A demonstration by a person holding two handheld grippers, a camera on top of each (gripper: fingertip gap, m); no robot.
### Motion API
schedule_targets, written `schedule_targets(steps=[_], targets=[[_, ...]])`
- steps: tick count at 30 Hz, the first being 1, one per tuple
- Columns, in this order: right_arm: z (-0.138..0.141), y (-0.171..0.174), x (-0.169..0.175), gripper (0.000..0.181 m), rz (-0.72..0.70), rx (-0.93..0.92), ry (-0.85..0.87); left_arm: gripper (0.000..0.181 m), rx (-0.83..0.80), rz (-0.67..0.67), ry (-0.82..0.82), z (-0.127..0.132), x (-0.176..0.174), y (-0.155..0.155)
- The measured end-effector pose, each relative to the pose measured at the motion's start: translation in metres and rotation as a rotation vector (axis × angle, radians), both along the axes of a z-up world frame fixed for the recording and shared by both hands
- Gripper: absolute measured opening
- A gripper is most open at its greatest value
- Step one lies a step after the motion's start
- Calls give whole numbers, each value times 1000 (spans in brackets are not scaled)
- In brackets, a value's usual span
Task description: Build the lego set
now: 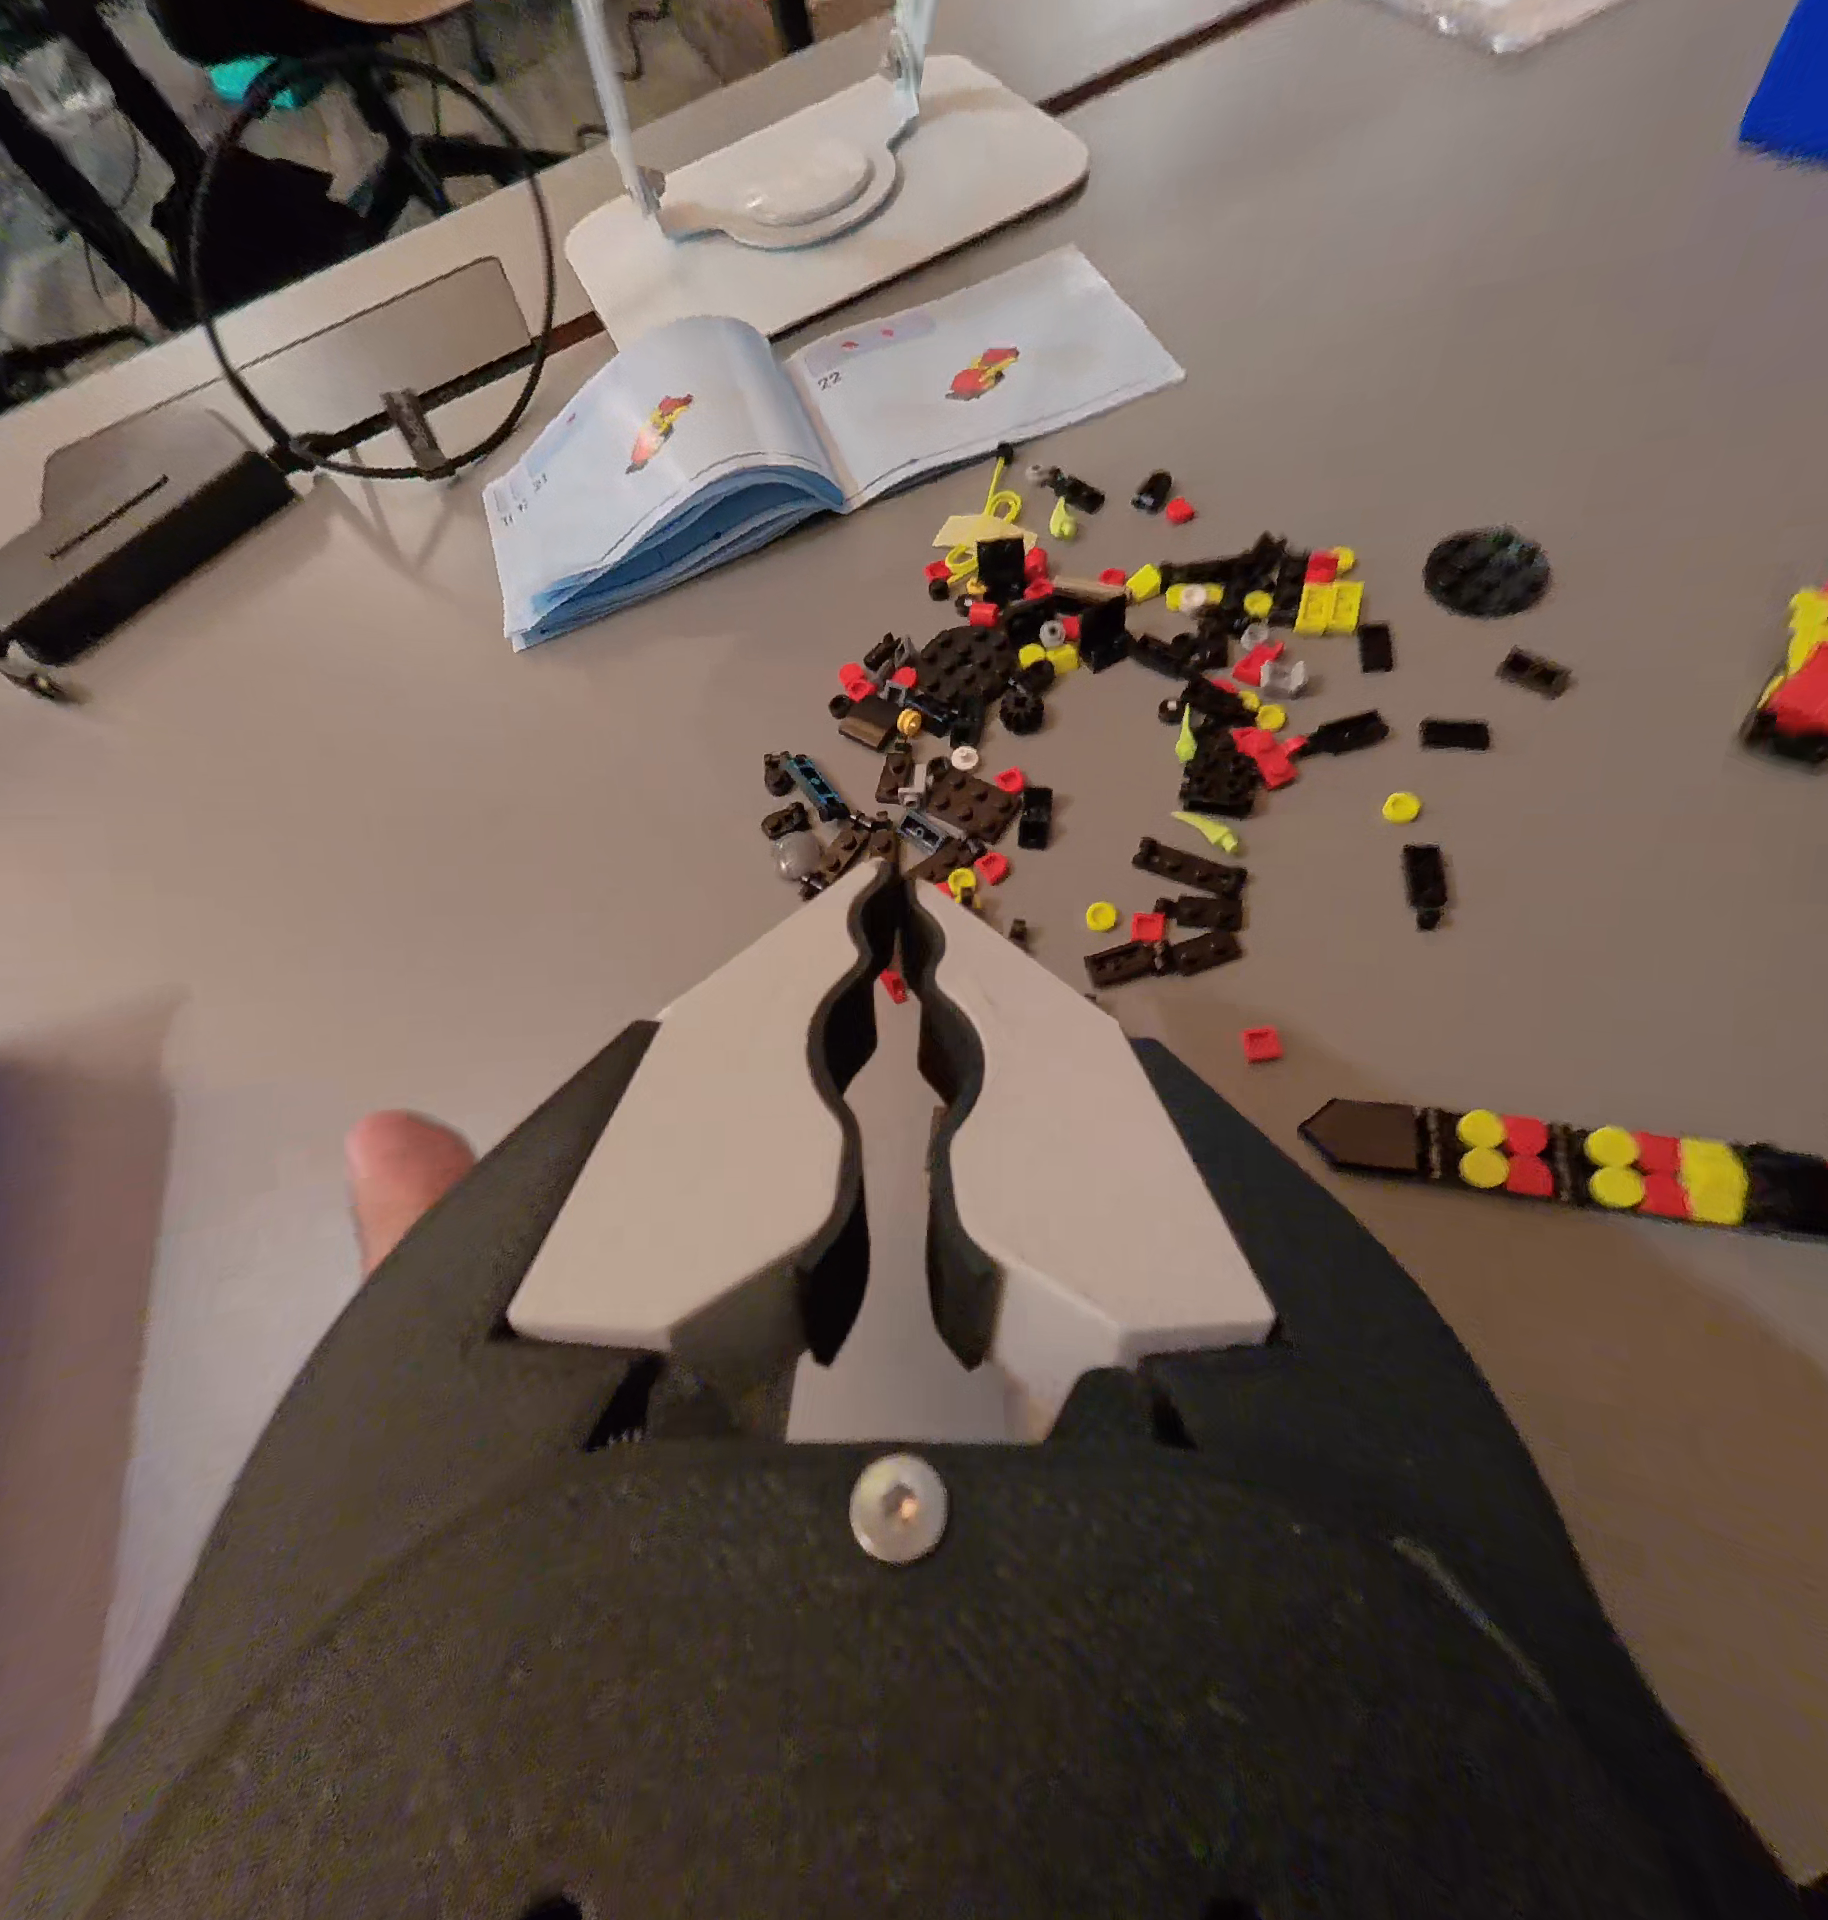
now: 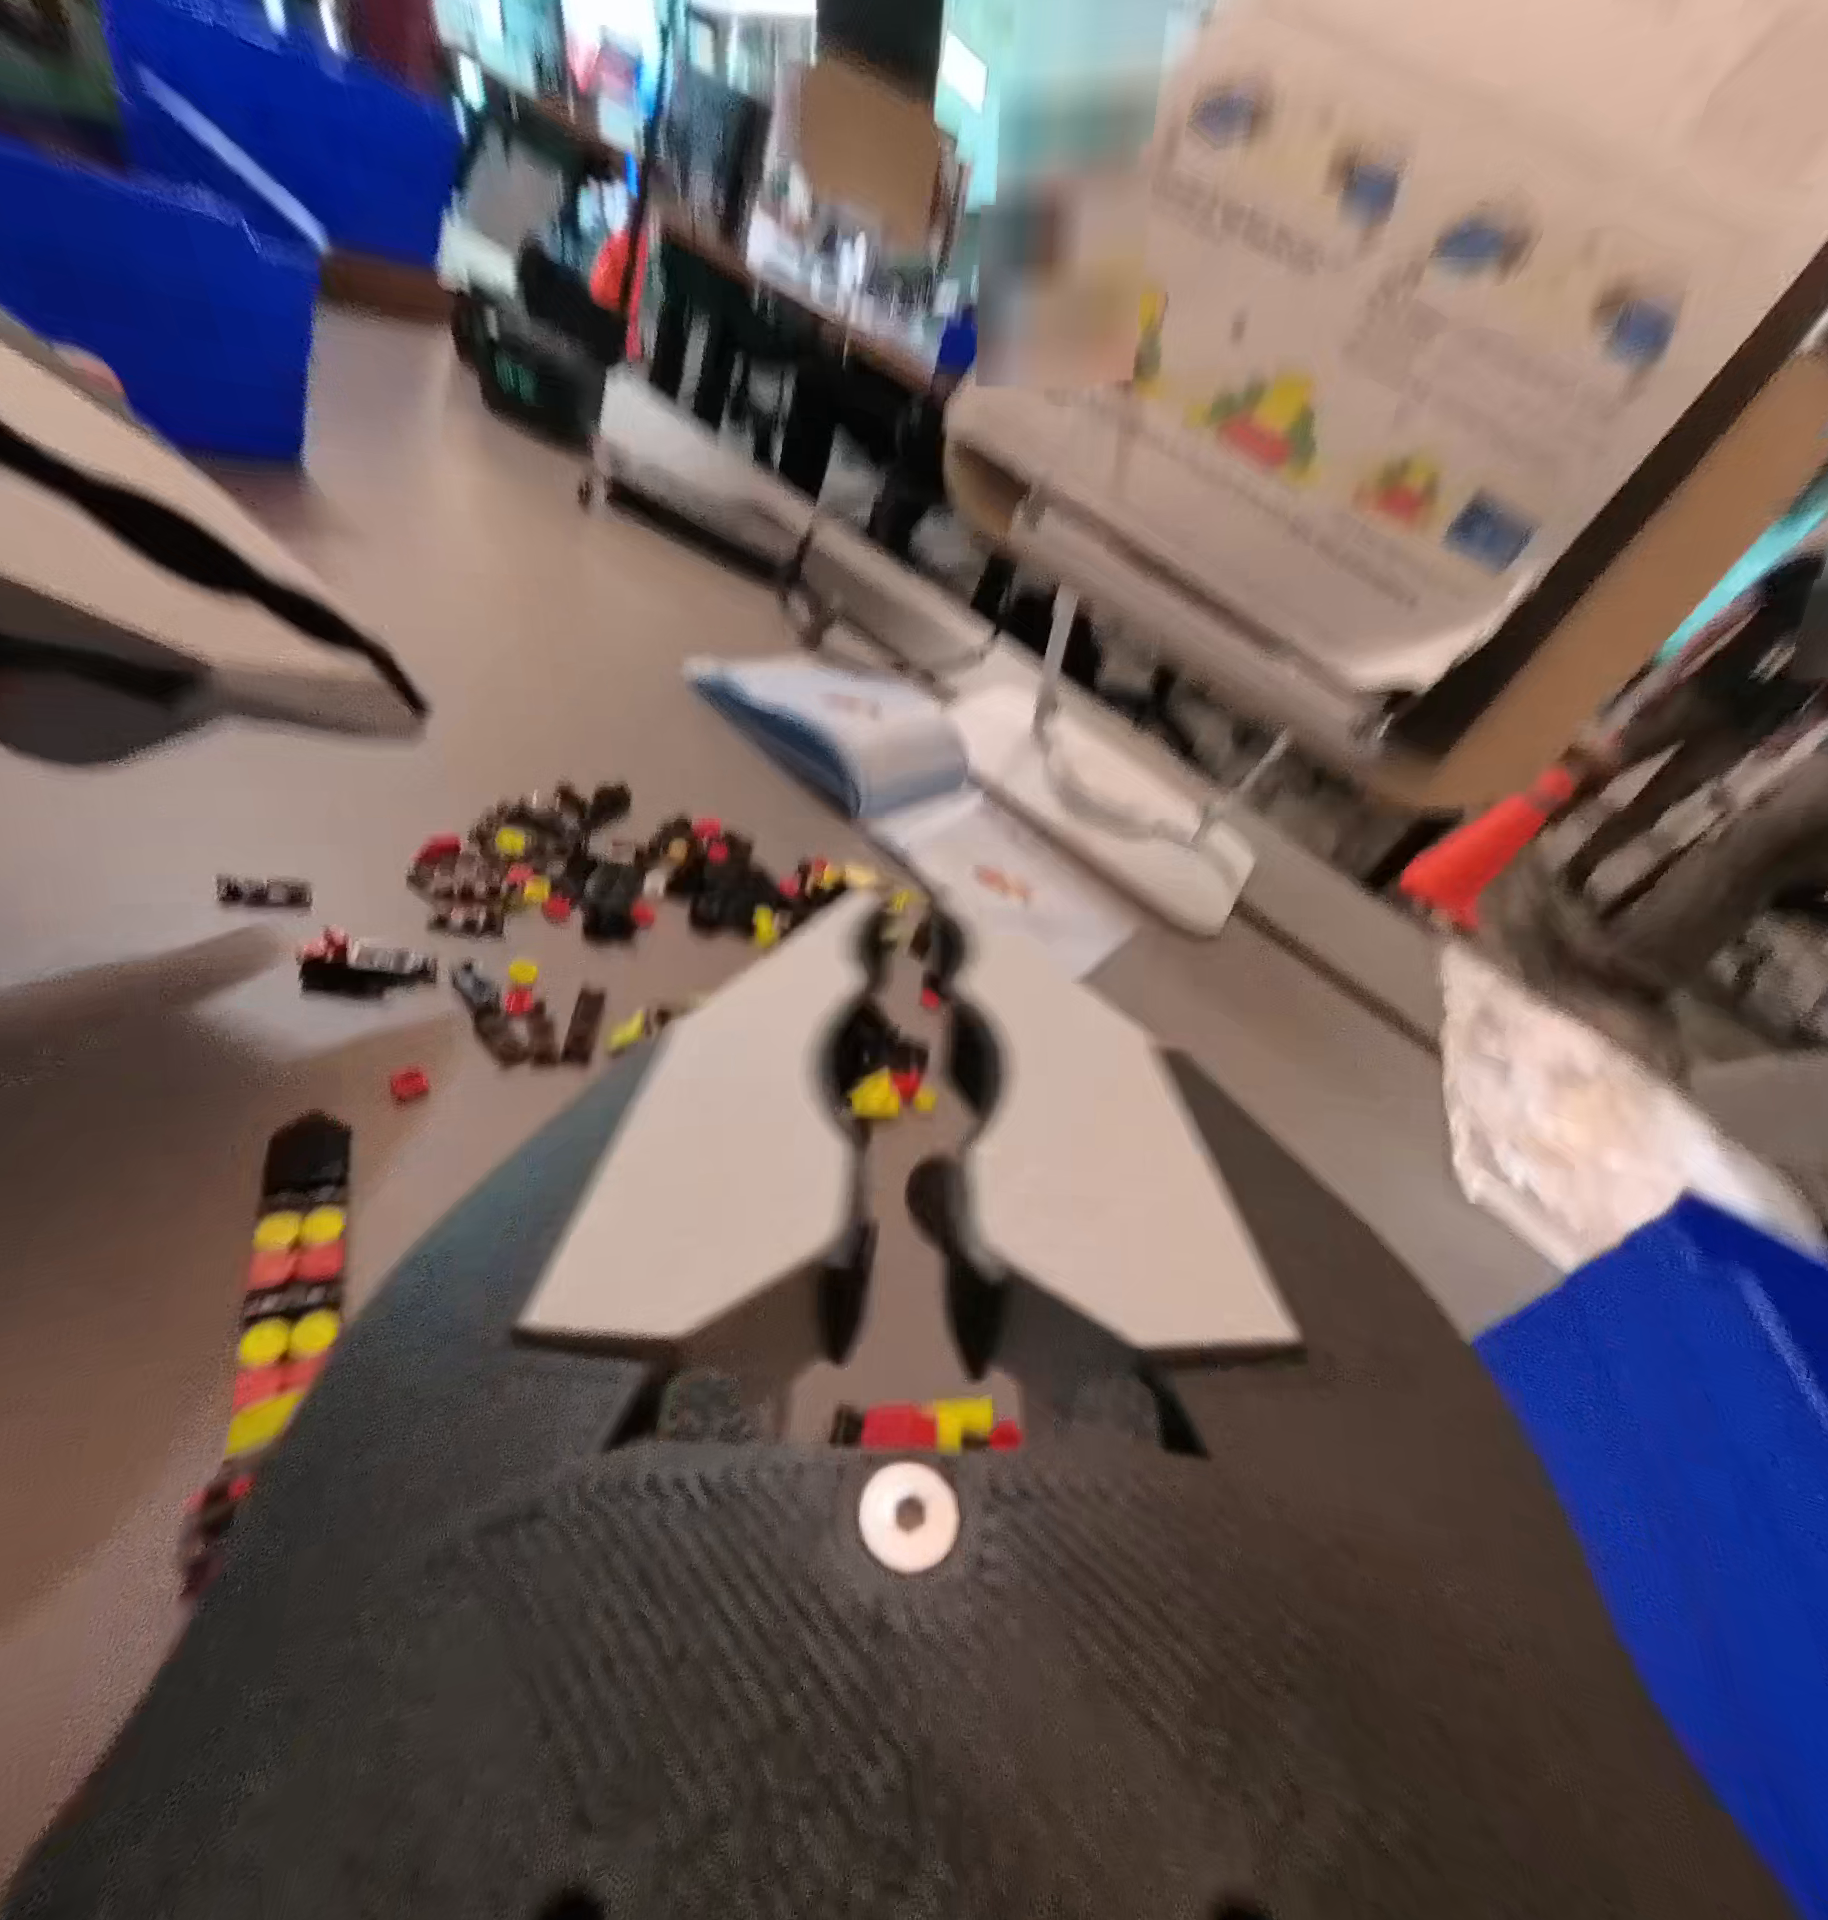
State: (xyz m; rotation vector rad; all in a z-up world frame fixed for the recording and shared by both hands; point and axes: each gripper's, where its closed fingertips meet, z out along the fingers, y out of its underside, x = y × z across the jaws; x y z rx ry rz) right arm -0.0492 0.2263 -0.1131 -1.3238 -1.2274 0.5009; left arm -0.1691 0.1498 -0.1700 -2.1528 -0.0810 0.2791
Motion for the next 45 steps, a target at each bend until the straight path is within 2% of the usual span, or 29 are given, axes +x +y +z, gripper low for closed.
schedule_targets(steps=[3, 7, 10, 14, 20, 22, 24, 28, 31, 32, 34, 37, 40, 45], targets=[[-39, 5, 4, 0, -31, -172, -233, 0, 21, -34, -54, 9, 8, 1], [-60, 21, 12, 0, -117, -154, -347, 0, 23, -68, 48, 8, 11, 1], [-61, 27, 18, 0, -163, -90, -386, 0, 1, -84, 66, -2, 16, 2], [-61, 25, 18, 0, -157, -82, -397, 0, -20, -99, 30, -12, 17, 1], [-63, 24, 17, 0, -148, -90, -396, 0, -59, -137, 307, -21, 7, 3], [-63, 22, 17, 0, -144, -88, -396, 0, -60, -142, 289, -24, 9, 3], [-63, 22, 17, 0, -144, -81, -397, 0, -21, -119, 247, -20, 8, 3], [-64, 20, 15, 0, -136, -81, -397, 0, -5, -91, 320, -9, 0, 2], [-62, 11, 9, 0, -86, -118, -353, 0, -10, -109, 286, -8, 10, 1], [-59, 8, 7, 0, -65, -150, -319, 0, 20, -130, 276, -5, 16, 1], [-46, 2, 4, 0, -12, -234, -221, 0, 147, -83, 300, 11, 14, -1], [-17, -1, 7, 16, 104, -368, -22, 0, 151, -68, 328, 10, 13, -4], [3, 12, 18, 18, 148, -513, 155, 0, 152, -95, 154, 3, 26, -2], [3, 27, 37, 35, 129, -572, 195, 0, 207, -128, -115, 12, 42, 6]])
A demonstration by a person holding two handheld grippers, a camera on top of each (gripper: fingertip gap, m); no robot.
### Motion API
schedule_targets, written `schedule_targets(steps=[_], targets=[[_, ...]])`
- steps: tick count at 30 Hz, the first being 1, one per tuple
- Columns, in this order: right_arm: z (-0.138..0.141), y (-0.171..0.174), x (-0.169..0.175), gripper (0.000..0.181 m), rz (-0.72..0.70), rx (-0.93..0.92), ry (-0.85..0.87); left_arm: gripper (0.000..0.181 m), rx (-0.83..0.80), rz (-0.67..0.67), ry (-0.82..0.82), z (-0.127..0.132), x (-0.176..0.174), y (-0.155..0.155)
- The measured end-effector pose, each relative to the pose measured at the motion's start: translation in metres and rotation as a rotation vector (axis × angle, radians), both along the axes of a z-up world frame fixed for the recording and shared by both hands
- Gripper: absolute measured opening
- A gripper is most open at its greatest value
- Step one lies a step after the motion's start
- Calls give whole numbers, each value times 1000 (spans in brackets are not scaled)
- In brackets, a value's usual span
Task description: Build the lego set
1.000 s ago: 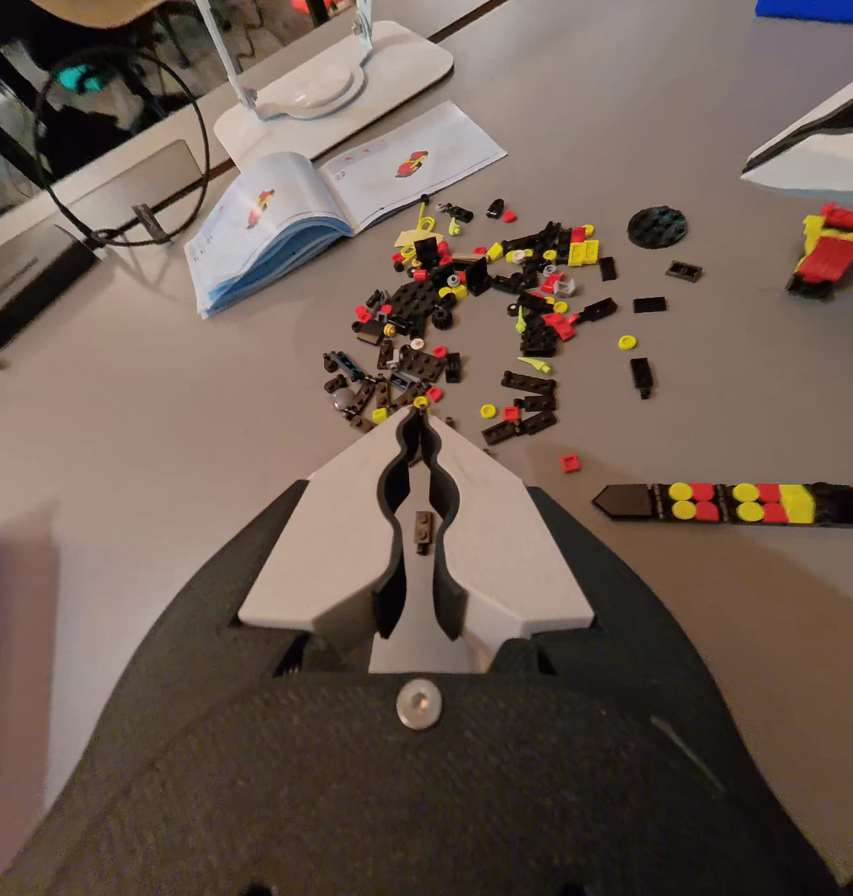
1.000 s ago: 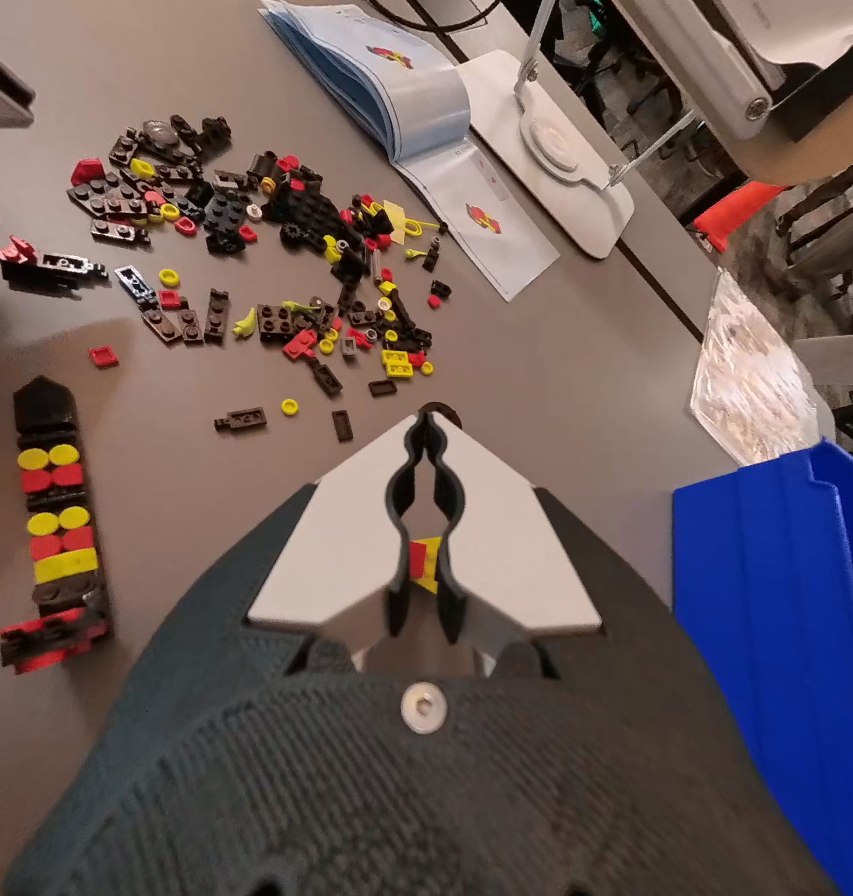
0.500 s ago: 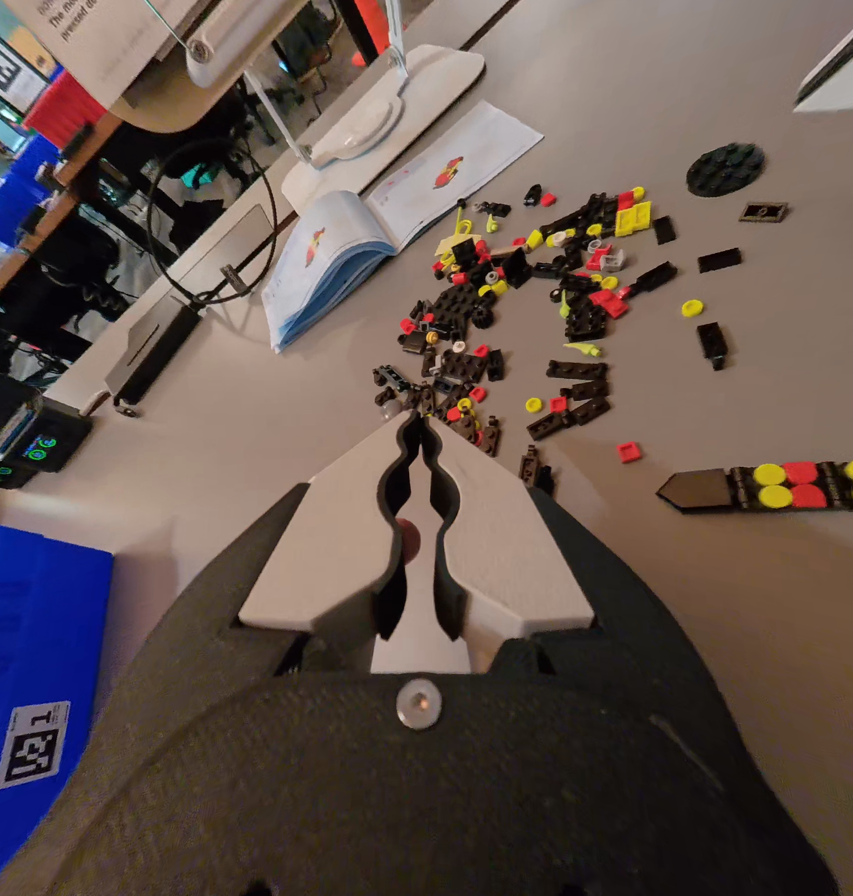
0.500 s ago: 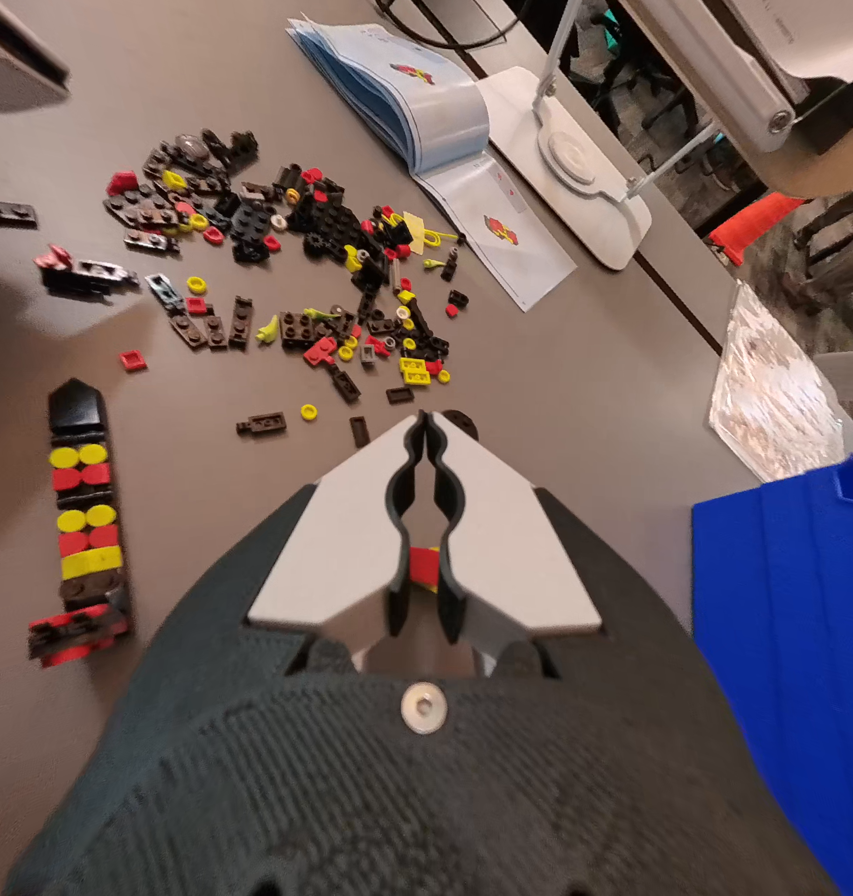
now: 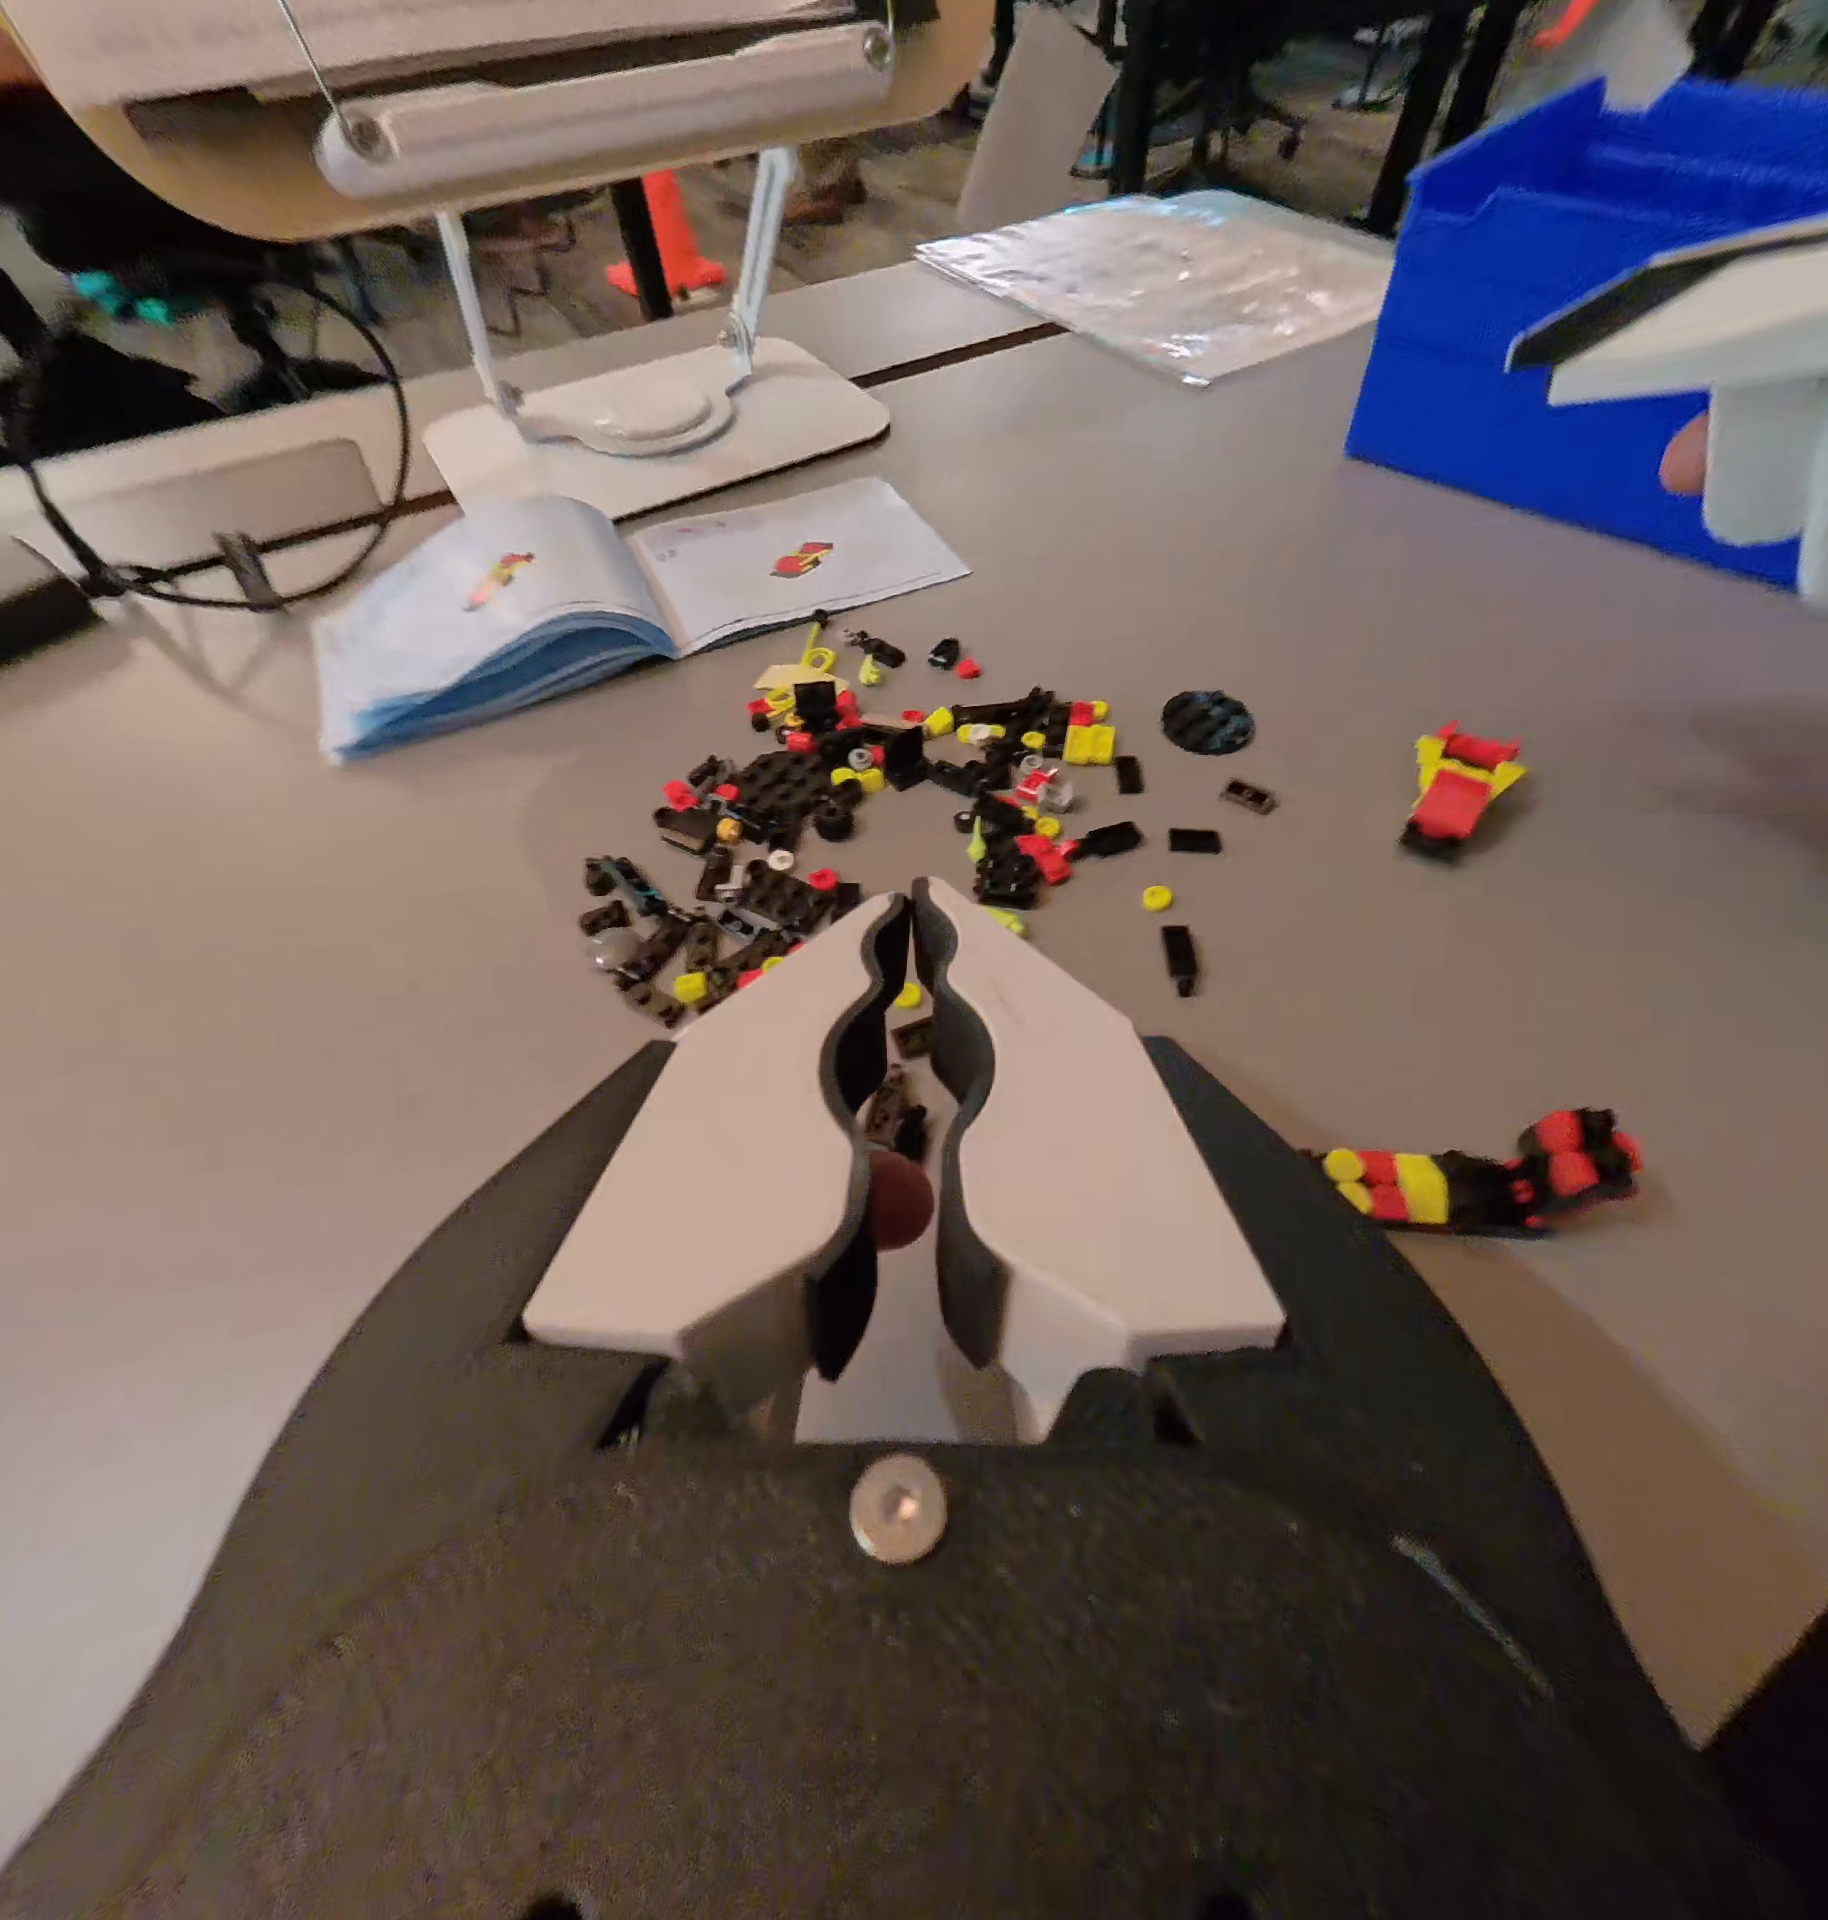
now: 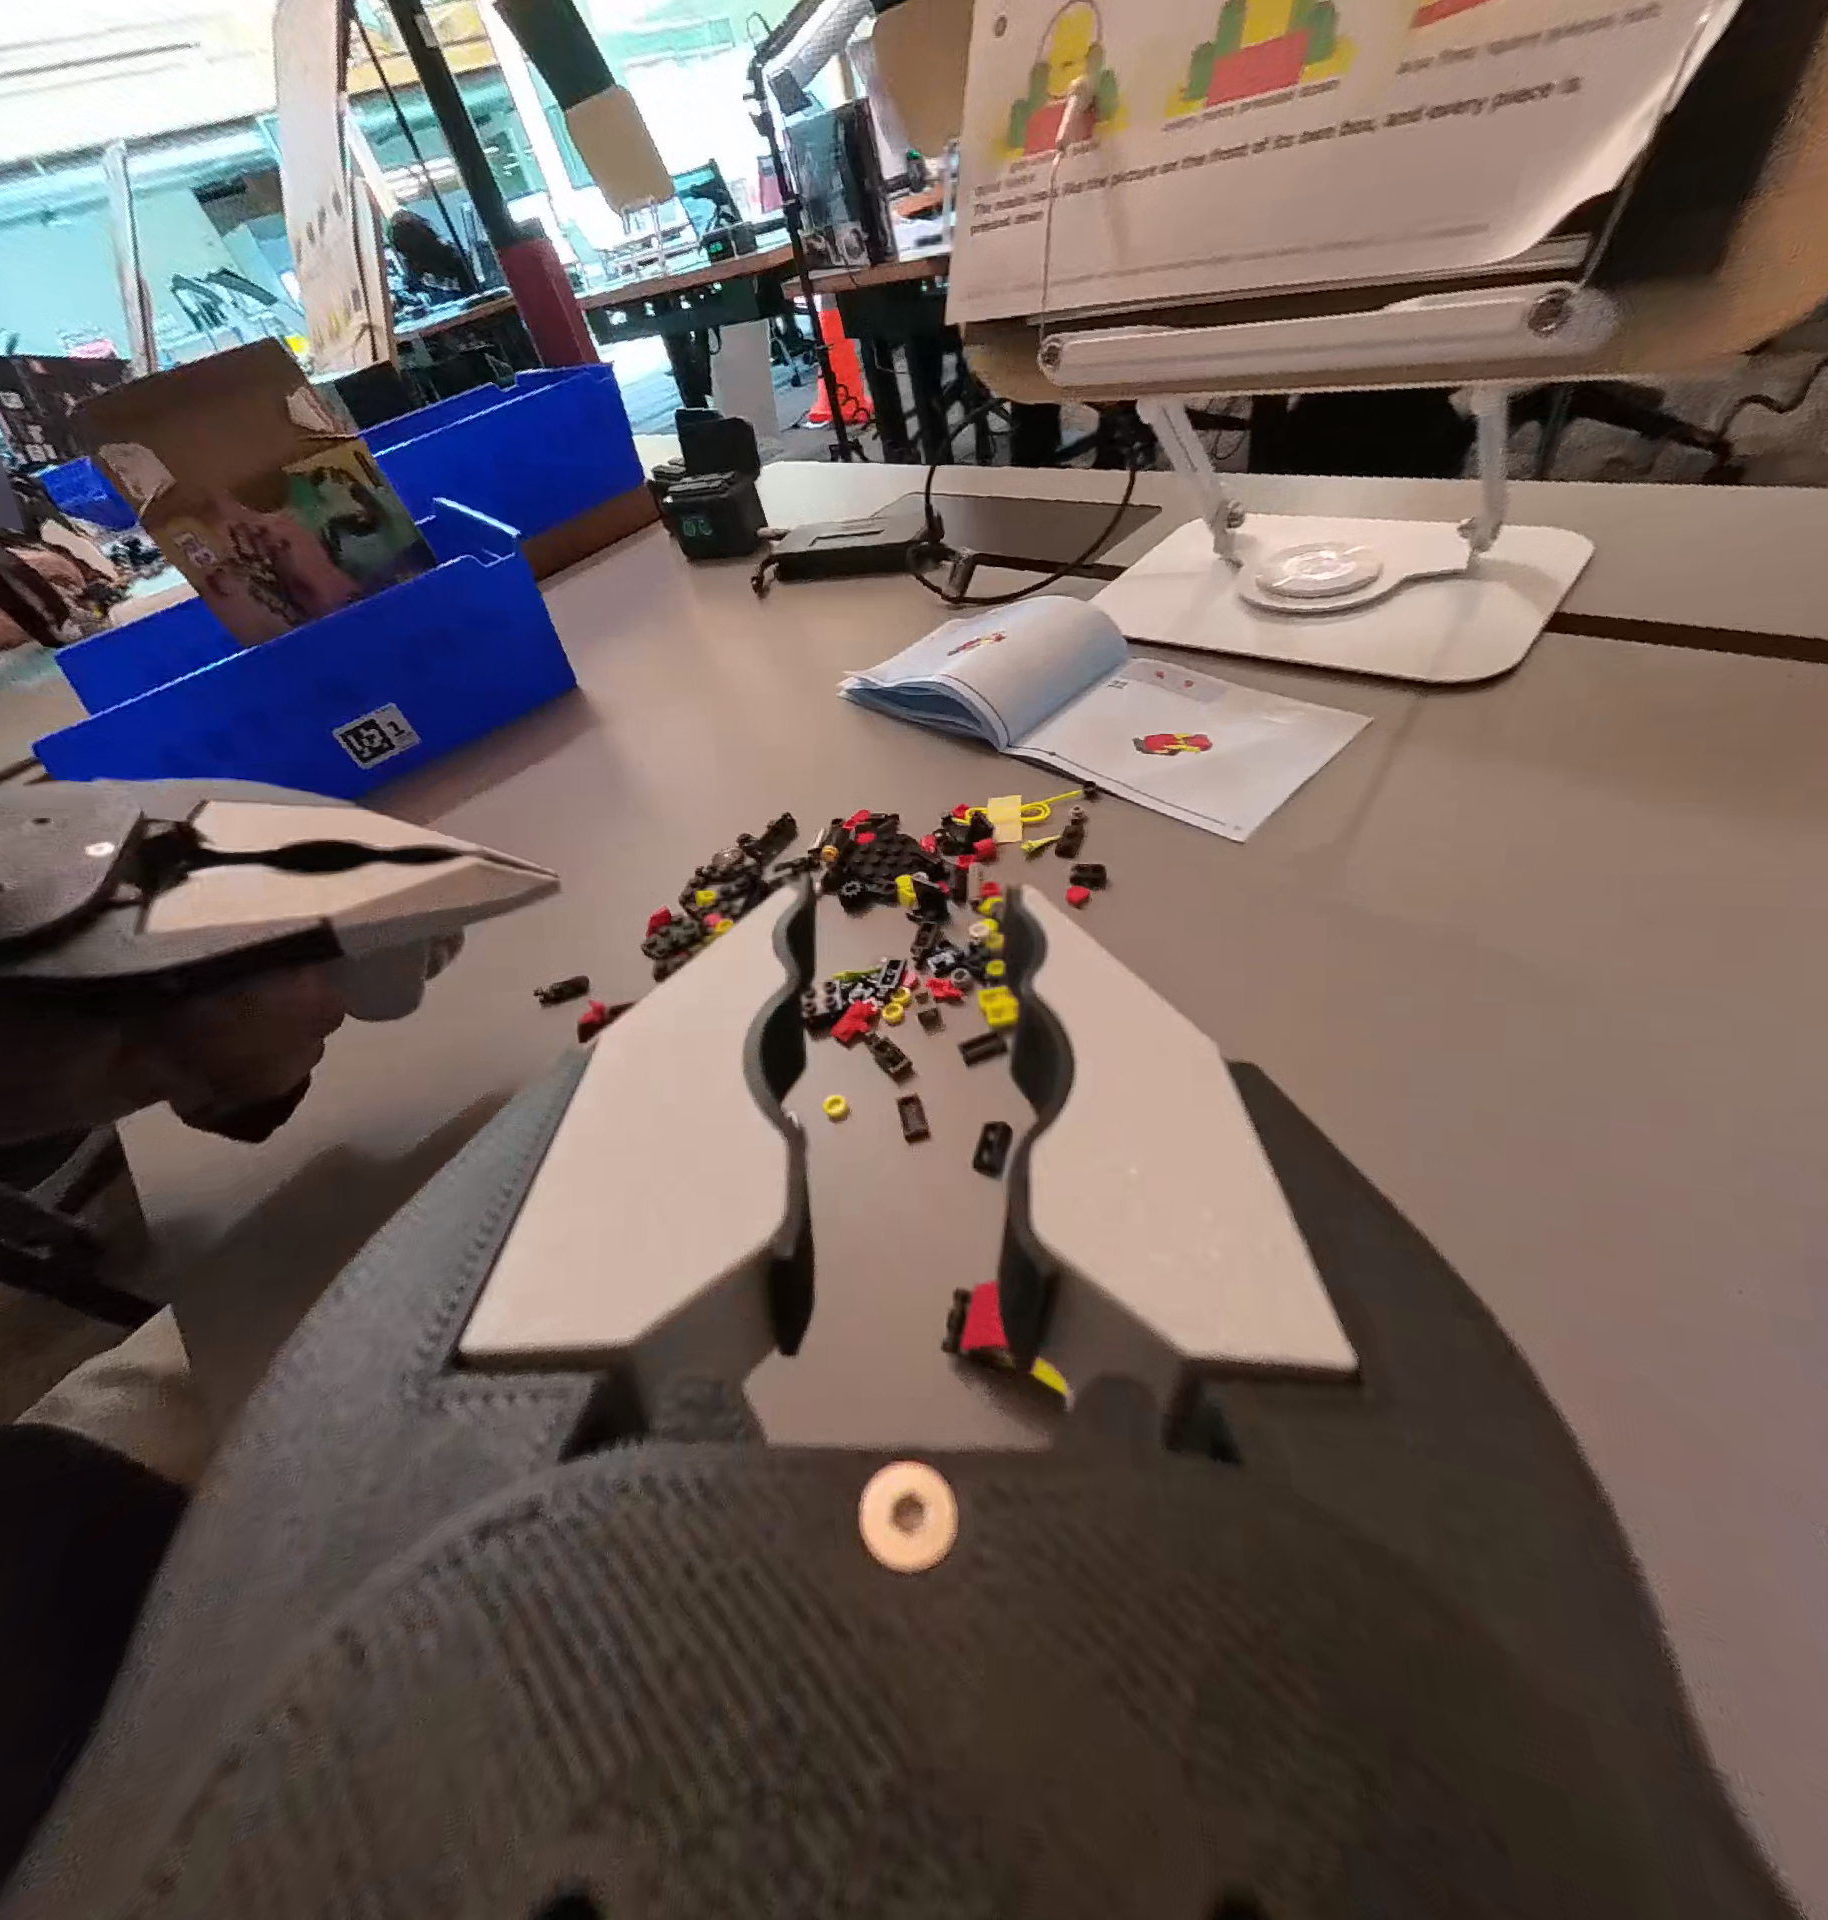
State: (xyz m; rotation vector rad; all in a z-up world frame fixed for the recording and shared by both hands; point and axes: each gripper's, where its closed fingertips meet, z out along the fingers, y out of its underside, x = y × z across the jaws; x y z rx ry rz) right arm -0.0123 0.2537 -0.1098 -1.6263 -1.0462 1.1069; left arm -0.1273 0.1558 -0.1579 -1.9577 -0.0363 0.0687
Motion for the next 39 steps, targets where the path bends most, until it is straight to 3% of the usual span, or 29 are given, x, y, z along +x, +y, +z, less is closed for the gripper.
schedule_targets(steps=[5, 8, 16, 26, 39], targets=[[-12, 3, 18, 34, -46, 63, -81, 0, -43, -49, -143, -11, 7, 4], [-20, 4, 30, 32, -77, 70, -123, 0, -52, -95, -81, -17, 8, 16], [-38, 12, 63, 31, -147, -102, -135, 0, -51, -192, -181, -21, 27, 47], [-58, -9, 48, 31, -55, -135, -211, 0, -59, -188, -148, -24, 20, 49], [-59, -24, 38, 30, 6, -103, -236, 0, -76, -194, -137, -26, 17, 45]])
